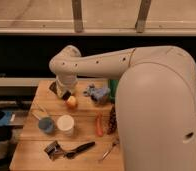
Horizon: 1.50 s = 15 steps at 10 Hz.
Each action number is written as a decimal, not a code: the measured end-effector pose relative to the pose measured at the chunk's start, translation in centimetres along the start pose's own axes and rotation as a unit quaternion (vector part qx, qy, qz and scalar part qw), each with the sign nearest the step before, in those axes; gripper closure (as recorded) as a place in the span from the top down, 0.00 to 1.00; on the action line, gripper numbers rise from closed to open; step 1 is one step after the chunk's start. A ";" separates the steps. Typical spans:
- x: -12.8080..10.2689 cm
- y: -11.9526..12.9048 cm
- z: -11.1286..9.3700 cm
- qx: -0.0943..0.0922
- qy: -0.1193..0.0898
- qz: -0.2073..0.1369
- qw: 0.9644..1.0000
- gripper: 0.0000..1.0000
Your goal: Place eraser in table surface
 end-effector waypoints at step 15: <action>2.0 3.0 14.1 -0.152 0.067 0.004 0.986 0.00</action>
